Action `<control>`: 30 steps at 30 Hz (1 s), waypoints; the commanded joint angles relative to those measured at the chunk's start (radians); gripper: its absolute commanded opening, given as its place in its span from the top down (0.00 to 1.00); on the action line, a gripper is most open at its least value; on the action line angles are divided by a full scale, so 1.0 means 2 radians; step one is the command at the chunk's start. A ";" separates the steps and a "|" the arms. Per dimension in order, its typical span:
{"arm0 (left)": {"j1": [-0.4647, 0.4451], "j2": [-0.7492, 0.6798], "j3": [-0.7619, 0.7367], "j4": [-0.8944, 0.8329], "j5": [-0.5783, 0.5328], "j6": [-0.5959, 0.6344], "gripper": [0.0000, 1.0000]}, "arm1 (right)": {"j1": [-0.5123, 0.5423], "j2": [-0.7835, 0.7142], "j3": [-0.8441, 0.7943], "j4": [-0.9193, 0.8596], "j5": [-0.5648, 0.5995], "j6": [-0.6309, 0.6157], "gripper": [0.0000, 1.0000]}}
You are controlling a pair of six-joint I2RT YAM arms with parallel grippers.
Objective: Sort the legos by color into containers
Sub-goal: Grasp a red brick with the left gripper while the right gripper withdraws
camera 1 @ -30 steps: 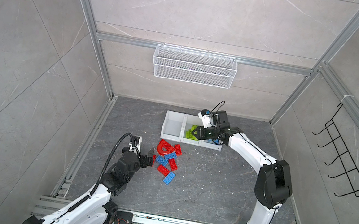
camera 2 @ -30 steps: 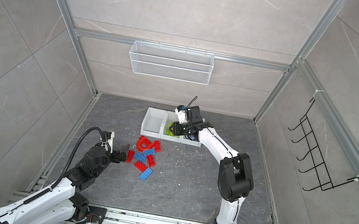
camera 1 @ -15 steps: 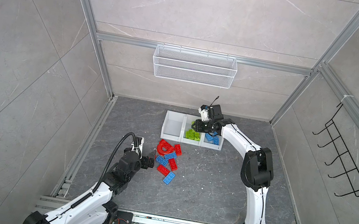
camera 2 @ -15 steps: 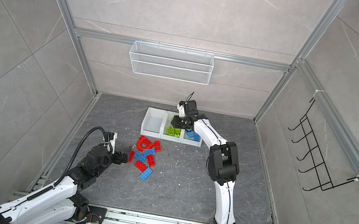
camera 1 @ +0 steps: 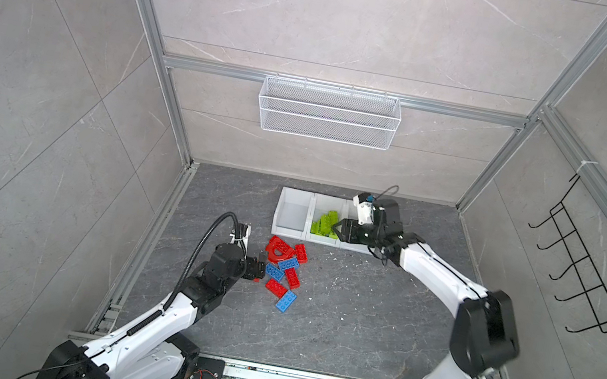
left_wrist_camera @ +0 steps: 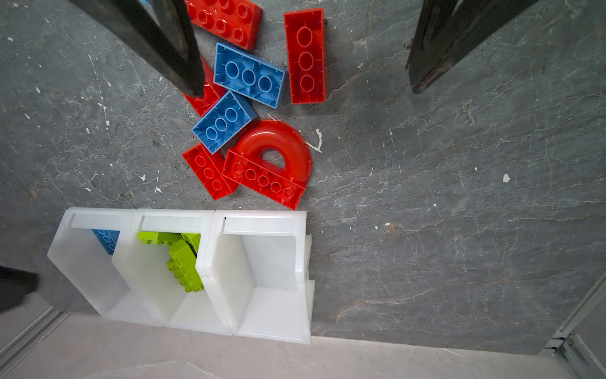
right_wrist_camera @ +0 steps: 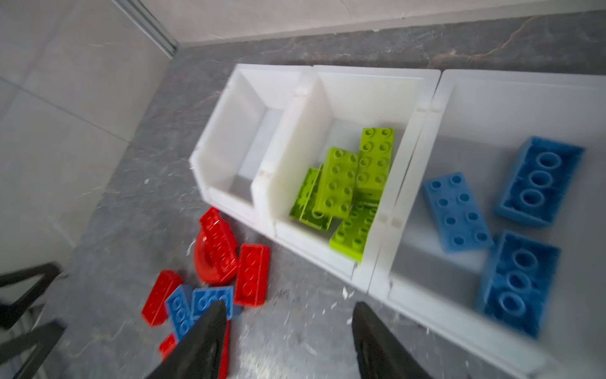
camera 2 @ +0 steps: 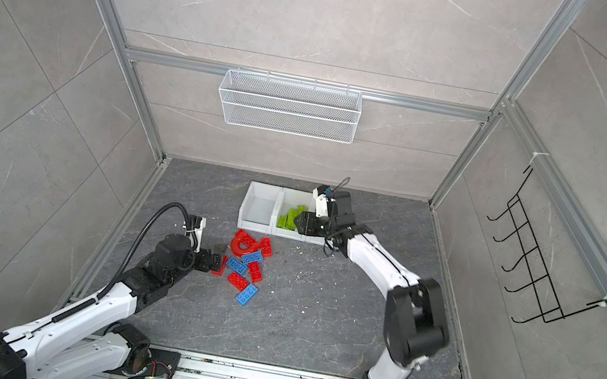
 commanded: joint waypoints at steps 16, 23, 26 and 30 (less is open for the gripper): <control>0.001 0.114 0.082 -0.236 0.098 -0.091 0.13 | 0.000 -0.138 -0.301 0.385 -0.084 0.131 0.35; 0.001 0.175 0.101 -0.238 0.048 -0.089 0.15 | 0.000 -0.145 -0.322 0.405 -0.094 0.138 0.35; 0.001 0.199 0.110 -0.229 0.045 -0.083 0.19 | -0.001 -0.145 -0.324 0.405 -0.096 0.136 0.34; 0.000 0.213 0.123 -0.229 0.043 -0.074 0.26 | 0.000 -0.144 -0.326 0.412 -0.098 0.137 0.34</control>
